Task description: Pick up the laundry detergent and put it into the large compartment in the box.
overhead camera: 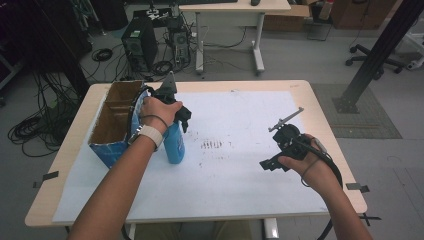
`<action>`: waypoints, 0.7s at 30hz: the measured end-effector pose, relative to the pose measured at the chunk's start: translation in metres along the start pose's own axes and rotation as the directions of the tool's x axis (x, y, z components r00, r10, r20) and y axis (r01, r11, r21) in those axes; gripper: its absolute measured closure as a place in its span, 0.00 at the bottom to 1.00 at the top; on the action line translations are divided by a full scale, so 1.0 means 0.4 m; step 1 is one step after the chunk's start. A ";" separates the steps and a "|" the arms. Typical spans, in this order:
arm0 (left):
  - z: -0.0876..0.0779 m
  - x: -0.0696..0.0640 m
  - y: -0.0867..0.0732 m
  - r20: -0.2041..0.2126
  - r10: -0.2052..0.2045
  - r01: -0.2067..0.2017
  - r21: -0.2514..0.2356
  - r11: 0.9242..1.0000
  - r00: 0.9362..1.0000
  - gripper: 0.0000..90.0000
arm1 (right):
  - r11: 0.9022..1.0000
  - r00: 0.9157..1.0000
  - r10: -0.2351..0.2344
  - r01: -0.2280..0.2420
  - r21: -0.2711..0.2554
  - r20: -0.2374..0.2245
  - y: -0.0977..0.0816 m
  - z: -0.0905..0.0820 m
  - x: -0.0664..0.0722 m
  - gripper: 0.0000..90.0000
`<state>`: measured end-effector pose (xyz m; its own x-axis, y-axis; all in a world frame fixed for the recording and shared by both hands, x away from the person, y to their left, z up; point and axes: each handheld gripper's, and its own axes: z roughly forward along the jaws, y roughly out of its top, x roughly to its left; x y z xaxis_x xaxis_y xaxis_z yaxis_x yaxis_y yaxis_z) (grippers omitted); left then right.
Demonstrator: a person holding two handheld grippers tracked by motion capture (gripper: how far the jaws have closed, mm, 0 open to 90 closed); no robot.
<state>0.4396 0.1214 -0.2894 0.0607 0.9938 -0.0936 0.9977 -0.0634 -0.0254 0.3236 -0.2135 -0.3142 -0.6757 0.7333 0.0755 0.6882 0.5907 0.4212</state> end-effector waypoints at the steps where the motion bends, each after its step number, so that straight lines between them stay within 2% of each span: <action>1: 0.002 -0.001 0.000 0.001 -0.003 0.003 -0.001 1.000 1.000 0.10 | 1.000 1.000 0.000 0.000 0.001 0.000 0.000 0.000 0.000 0.10; 5: 0.007 -0.003 0.002 -0.002 0.009 -0.009 0.004 1.000 1.000 0.13 | 1.000 1.000 0.000 0.000 0.000 -0.002 0.000 0.001 0.001 0.10; 21: 0.005 0.001 0.001 -0.009 0.005 -0.005 -0.010 1.000 1.000 0.24 | 1.000 1.000 0.002 -0.002 0.001 -0.005 -0.002 0.003 -0.002 0.10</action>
<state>0.4400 0.1216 -0.2914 0.0664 0.9942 -0.0848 0.9976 -0.0679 -0.0152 0.3238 -0.2141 -0.3157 -0.6755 0.7330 0.0807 0.6900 0.5897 0.4198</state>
